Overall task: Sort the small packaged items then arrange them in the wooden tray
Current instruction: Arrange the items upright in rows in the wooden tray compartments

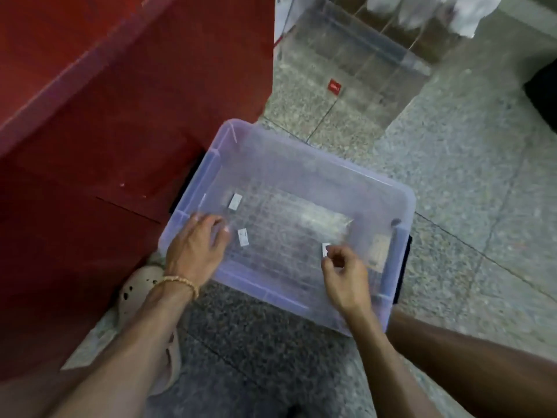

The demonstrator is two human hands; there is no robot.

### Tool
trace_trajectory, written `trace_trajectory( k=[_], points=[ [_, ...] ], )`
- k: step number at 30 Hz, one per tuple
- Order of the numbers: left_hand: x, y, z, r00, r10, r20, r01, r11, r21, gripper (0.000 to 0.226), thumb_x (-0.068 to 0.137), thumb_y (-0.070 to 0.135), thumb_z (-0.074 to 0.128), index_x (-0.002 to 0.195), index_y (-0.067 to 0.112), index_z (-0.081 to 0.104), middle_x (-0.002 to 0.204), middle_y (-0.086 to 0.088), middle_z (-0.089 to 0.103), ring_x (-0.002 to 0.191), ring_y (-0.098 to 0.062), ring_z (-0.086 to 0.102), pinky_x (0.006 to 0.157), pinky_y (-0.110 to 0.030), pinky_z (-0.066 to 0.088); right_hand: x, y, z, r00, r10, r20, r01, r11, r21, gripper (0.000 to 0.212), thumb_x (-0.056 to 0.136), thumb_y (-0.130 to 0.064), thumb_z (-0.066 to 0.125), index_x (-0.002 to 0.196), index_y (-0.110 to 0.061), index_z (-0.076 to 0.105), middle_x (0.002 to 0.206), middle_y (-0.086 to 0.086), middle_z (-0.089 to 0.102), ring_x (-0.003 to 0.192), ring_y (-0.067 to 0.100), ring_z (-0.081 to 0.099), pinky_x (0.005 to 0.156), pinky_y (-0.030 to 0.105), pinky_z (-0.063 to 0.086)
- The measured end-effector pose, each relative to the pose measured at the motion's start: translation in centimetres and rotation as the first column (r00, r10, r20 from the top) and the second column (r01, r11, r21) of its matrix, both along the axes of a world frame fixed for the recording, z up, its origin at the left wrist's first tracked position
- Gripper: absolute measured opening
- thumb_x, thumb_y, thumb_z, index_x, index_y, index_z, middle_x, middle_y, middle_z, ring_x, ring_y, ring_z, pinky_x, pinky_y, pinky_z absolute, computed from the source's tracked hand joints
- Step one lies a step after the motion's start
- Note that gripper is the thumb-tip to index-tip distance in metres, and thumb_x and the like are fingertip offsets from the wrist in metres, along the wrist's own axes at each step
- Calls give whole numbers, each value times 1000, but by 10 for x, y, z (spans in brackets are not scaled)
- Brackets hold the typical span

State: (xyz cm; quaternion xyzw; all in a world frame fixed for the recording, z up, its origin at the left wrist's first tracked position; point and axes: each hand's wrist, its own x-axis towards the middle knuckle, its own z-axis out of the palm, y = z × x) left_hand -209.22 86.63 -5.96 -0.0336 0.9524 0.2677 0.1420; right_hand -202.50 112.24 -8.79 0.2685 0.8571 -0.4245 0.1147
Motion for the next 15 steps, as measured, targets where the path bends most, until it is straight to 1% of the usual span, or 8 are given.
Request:
trace_trajectory(
  k=[2, 4, 6, 7, 9, 12, 13, 15],
  points=[
    [4, -3, -16, 998, -58, -39, 53, 992, -114, 49, 93, 47, 37, 109, 10, 66, 113, -13, 64, 100, -36, 63, 79, -44, 51, -16, 3, -32, 992, 10, 124, -13, 1000, 26, 40, 95, -19, 61, 133, -7, 55, 131, 14, 60, 116, 28, 58, 86, 26, 40],
    [6, -2, -22, 991, -100, -90, 81, 977, -196, 51, 89, 50, 35, 104, 13, 68, 105, -9, 68, 91, -33, 66, 71, -40, 52, -33, 7, -61, 962, 11, 275, -23, 999, 41, 60, 93, -23, 65, 145, -6, 41, 143, 19, 49, 127, 34, 51, 96, 30, 40],
    [5, -1, -22, 990, -100, -97, 78, 975, -208, 46, 89, 48, 38, 104, 15, 68, 102, -6, 68, 88, -32, 66, 66, -38, 52, -46, 8, -90, 928, -38, 371, 18, 998, 58, 71, 89, -23, 71, 147, -4, 37, 145, 22, 45, 130, 37, 48, 103, 33, 39],
    [4, 0, -21, 989, -95, -109, 70, 975, -211, 45, 89, 47, 39, 104, 16, 68, 101, -6, 68, 87, -31, 66, 65, -38, 52, -50, 9, -102, 920, -75, 386, 53, 996, 68, 72, 86, -23, 74, 144, -2, 39, 142, 24, 47, 128, 37, 50, 102, 35, 40],
    [2, 1, -21, 987, -78, -138, 46, 973, -226, 44, 89, 45, 40, 104, 16, 68, 99, -4, 69, 84, -31, 66, 63, -37, 50, -57, 11, -124, 913, -136, 385, 91, 987, 133, 63, 83, -24, 76, 133, 1, 48, 134, 25, 51, 119, 38, 55, 97, 37, 44],
    [3, 4, -20, 988, -59, -143, 24, 973, -231, 42, 87, 44, 42, 103, 15, 68, 96, -4, 69, 82, -30, 66, 63, -37, 50, -66, 12, -141, 944, -116, 310, 44, 972, 229, 34, 90, -18, 65, 118, 0, 58, 124, 24, 59, 112, 39, 58, 91, 38, 45],
    [3, 4, -20, 988, -56, -145, 22, 973, -230, 41, 87, 43, 43, 103, 15, 68, 95, -4, 69, 82, -30, 66, 64, -37, 51, -71, 6, -144, 960, -76, 268, 17, 977, 215, 30, 91, -17, 63, 115, 0, 60, 119, 24, 62, 109, 38, 59, 89, 37, 44],
    [4, 4, -20, 989, -50, -142, 16, 974, -228, 40, 87, 42, 44, 103, 15, 68, 95, -3, 69, 82, -29, 66, 65, -37, 51, -79, -17, -144, 978, 82, 191, -105, 988, 115, 28, 90, -19, 65, 113, -3, 63, 109, 20, 65, 102, 36, 61, 83, 34, 42]
  ],
)
